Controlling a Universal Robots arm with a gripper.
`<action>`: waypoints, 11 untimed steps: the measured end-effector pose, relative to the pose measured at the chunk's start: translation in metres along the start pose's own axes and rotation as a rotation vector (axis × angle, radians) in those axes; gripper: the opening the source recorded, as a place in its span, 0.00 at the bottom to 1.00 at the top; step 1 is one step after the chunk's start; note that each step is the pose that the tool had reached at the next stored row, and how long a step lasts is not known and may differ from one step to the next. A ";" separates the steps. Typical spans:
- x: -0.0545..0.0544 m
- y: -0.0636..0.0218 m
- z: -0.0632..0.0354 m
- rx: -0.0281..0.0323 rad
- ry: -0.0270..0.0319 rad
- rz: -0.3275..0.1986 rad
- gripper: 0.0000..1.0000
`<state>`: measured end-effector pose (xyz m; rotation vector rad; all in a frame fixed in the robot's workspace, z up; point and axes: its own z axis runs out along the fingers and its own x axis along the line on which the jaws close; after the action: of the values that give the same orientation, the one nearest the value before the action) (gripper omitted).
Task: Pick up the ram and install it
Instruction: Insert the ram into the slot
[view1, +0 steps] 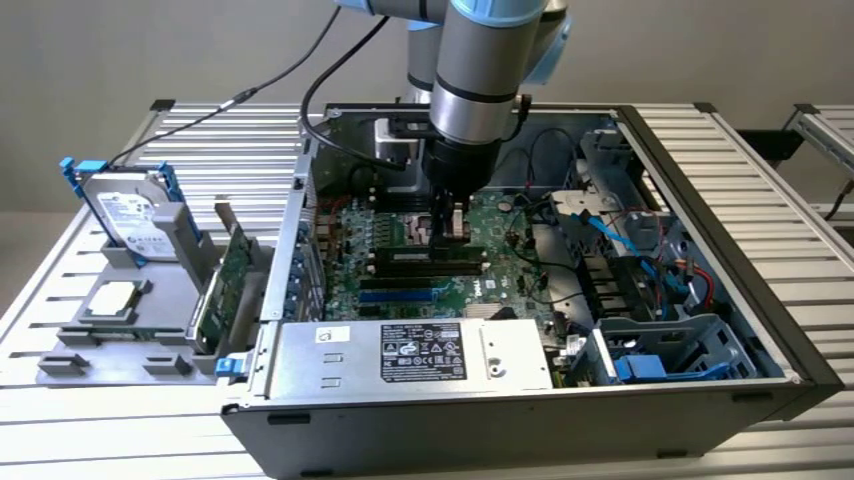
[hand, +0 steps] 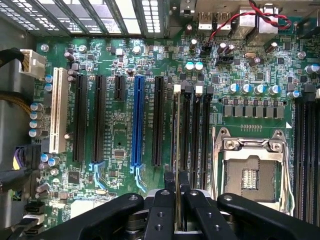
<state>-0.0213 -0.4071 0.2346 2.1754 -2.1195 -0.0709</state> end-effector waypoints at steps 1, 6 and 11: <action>0.000 0.0000 0.0001 0.0000 0.0008 0.000 0.14; 0.000 0.0000 0.0013 0.0054 0.0019 0.000 0.14; 0.000 0.0011 0.0021 0.0084 0.0015 0.000 0.14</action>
<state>-0.0226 -0.4071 0.2327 2.1789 -2.1232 -0.0604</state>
